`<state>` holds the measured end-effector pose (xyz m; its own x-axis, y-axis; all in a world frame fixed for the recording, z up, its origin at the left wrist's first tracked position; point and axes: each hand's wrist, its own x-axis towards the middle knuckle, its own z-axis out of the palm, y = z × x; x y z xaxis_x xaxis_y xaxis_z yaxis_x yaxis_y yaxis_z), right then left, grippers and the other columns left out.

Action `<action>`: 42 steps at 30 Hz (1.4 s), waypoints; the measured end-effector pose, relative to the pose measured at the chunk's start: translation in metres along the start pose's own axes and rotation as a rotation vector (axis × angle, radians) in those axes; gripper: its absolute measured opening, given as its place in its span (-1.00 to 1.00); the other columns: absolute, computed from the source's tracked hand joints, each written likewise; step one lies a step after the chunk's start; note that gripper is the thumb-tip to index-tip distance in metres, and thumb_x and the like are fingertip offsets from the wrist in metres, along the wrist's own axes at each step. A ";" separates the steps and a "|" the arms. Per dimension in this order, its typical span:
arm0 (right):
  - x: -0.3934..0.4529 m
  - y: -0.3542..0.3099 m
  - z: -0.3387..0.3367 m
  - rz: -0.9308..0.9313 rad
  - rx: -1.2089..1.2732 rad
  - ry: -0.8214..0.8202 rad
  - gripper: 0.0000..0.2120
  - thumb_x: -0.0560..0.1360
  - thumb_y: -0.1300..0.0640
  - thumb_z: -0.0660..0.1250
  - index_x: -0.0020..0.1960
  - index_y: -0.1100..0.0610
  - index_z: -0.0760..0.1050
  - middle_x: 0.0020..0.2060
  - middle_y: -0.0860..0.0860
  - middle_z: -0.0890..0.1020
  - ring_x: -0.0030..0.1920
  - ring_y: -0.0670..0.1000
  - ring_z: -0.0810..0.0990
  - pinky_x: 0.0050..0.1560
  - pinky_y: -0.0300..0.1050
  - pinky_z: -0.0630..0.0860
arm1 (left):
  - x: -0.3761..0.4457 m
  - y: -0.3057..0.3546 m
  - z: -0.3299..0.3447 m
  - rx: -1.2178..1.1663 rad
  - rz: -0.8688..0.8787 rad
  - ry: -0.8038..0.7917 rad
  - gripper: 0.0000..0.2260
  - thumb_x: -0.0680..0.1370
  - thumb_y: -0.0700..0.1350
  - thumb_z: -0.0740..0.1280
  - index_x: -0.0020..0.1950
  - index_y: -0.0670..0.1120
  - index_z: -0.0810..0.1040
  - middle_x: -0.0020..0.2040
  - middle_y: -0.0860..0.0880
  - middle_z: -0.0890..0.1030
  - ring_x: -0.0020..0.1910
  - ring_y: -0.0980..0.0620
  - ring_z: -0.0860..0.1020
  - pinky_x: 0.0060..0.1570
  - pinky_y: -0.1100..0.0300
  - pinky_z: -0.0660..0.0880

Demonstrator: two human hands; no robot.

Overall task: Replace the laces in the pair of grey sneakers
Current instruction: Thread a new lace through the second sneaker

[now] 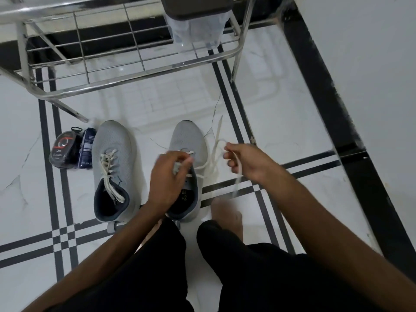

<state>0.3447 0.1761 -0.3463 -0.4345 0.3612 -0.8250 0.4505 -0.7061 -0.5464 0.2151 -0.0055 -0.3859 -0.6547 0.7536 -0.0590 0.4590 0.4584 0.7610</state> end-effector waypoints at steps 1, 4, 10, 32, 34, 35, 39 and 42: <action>-0.006 -0.002 0.014 -0.010 0.136 -0.109 -0.90 0.64 0.17 0.24 0.02 0.17 0.51 -0.37 0.00 0.58 -0.44 -0.08 0.47 -0.47 -0.25 0.42 | 0.000 0.009 -0.005 -0.104 -0.008 -0.103 -0.80 0.61 0.10 0.28 0.07 0.04 0.64 0.00 0.19 0.64 0.00 0.21 0.55 0.00 0.25 0.46; -0.017 -0.014 0.049 -0.091 0.356 -0.199 -0.89 0.66 0.23 0.21 0.11 0.23 0.48 -0.33 0.05 0.65 -0.40 -0.06 0.57 -0.44 -0.24 0.51 | 0.001 0.032 -0.019 -0.439 -0.119 -0.470 -0.81 0.61 0.03 0.33 0.12 0.00 0.66 -0.08 0.14 0.69 -0.07 0.21 0.63 -0.04 0.36 0.50; -0.012 -0.023 0.068 -0.227 0.350 0.013 -0.91 0.66 0.26 0.20 0.02 0.21 0.47 -0.25 0.12 0.67 -0.36 -0.05 0.61 -0.37 -0.26 0.54 | -0.001 0.028 -0.052 -0.776 -0.362 -0.462 -0.66 0.61 0.06 0.22 0.14 -0.16 0.61 -0.03 -0.12 0.68 -0.08 -0.03 0.65 -0.01 0.09 0.63; 0.005 -0.006 0.107 -0.025 0.894 -0.009 -0.86 0.67 0.29 0.14 0.21 0.26 0.39 -0.21 0.21 0.61 -0.28 0.03 0.63 -0.43 -0.23 0.59 | -0.005 -0.005 -0.042 -0.682 -0.252 -0.462 -0.85 0.61 -0.17 0.33 0.14 -0.19 0.46 0.11 -0.05 0.68 0.15 0.01 0.63 0.16 0.15 0.56; 0.003 -0.006 0.109 -0.012 0.904 -0.020 -0.86 0.67 0.29 0.14 0.21 0.26 0.39 -0.20 0.21 0.62 -0.30 0.03 0.65 -0.42 -0.23 0.59 | -0.004 0.000 -0.041 -0.711 -0.237 -0.491 -0.74 0.58 -0.15 0.35 0.24 -0.16 0.44 0.01 -0.08 0.70 0.08 -0.03 0.65 0.16 0.10 0.57; 0.004 -0.005 0.110 -0.009 0.907 -0.021 -0.87 0.68 0.29 0.14 0.20 0.26 0.39 -0.19 0.22 0.62 -0.30 0.03 0.65 -0.42 -0.22 0.60 | -0.004 0.002 -0.040 -0.696 -0.218 -0.518 -0.73 0.58 -0.15 0.35 0.26 -0.16 0.46 -0.07 -0.10 0.70 0.00 -0.06 0.66 0.15 0.05 0.57; 0.008 -0.006 0.099 -0.032 0.889 0.028 -0.89 0.67 0.28 0.15 0.14 0.29 0.41 -0.18 0.23 0.63 -0.34 0.03 0.68 -0.35 -0.19 0.64 | -0.001 -0.004 -0.044 -0.534 -0.180 -0.441 -0.87 0.61 -0.17 0.34 0.08 -0.16 0.63 -0.23 -0.02 0.65 -0.20 0.09 0.59 -0.08 0.20 0.55; 0.010 -0.001 0.073 0.035 0.638 0.072 -0.84 0.67 0.28 0.18 0.19 0.34 0.42 0.09 0.27 0.61 0.06 0.13 0.66 0.13 -0.04 0.62 | 0.001 -0.024 -0.056 -0.214 -0.110 -0.301 -0.89 0.58 -0.08 0.39 -0.14 -0.01 0.64 -0.29 0.11 0.66 -0.31 0.18 0.58 -0.18 0.20 0.50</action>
<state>0.2827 0.1363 -0.3433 -0.3647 0.3559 -0.8604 -0.0988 -0.9337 -0.3443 0.1703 -0.0423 -0.3685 -0.4729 0.8244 -0.3109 0.2392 0.4597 0.8552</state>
